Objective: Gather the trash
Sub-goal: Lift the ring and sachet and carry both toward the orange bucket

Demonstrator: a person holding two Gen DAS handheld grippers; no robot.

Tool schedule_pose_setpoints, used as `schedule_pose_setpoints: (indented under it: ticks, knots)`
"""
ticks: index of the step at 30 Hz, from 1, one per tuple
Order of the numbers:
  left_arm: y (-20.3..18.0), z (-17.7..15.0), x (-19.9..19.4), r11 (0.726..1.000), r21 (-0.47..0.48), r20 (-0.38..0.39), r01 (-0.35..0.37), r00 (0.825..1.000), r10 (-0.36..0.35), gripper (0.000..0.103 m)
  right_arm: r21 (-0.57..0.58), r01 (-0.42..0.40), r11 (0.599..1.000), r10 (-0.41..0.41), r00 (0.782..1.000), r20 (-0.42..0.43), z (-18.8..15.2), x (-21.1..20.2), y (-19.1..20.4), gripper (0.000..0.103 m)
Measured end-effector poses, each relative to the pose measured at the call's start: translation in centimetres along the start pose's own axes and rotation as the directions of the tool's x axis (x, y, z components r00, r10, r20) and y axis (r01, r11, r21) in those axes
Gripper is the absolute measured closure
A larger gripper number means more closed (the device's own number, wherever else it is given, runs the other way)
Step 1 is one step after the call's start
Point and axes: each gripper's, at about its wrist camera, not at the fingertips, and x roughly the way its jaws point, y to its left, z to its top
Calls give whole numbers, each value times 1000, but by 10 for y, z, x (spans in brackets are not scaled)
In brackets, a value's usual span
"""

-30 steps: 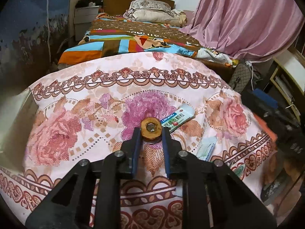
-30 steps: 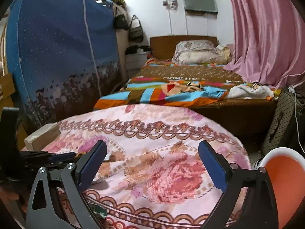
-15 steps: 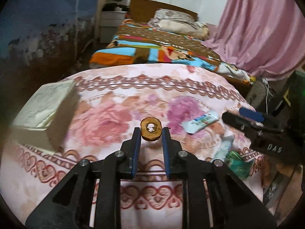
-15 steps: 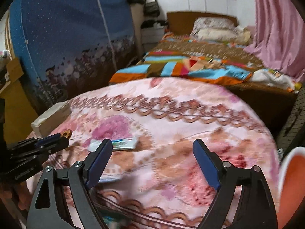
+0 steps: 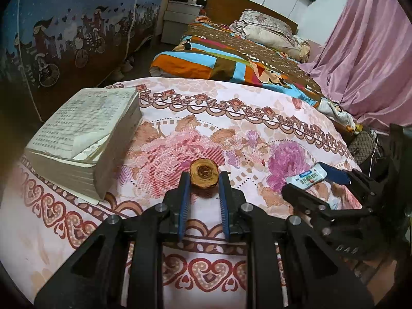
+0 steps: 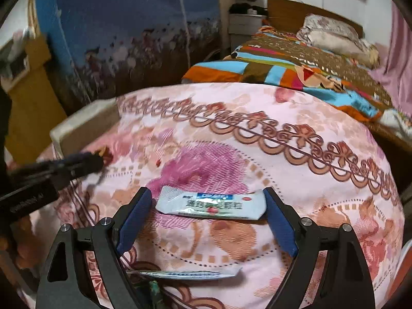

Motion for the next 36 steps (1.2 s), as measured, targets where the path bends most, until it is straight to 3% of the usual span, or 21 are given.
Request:
schedule_pose_setpoints:
  ticks: [10,15,20,23,26,33,36]
  knots:
    - [1,-1,-1,1000,-10,0,13,1000,-13,97,-9,15,1000,-15,1000,11,-4,-2,0,28]
    - [1,-1,-5,1000,-15,23,27,999,-27,97,10,27,1000,-28,999,38,-7,-11,-4,28]
    - [-4,-1,-18,999,-11,109,32,994,-31,97,55,38,998,-47,981,187,-13,-42,-12,28]
    - [-10,-3,-32,999,0,190,42,981,-41,97,80,40,996,-64,944,325,-20,-69,-15,28]
    - [-19,-6,-46,999,27,277,42,960,-48,97,93,52,994,-89,886,456,-30,-96,-16,28]
    - [-49,-22,-86,987,154,473,45,874,-114,97,113,112,987,-158,760,630,-48,-141,-8,28]
    - [-61,-31,-100,978,203,532,49,833,-152,97,125,137,983,-185,720,669,-56,-158,-8,28]
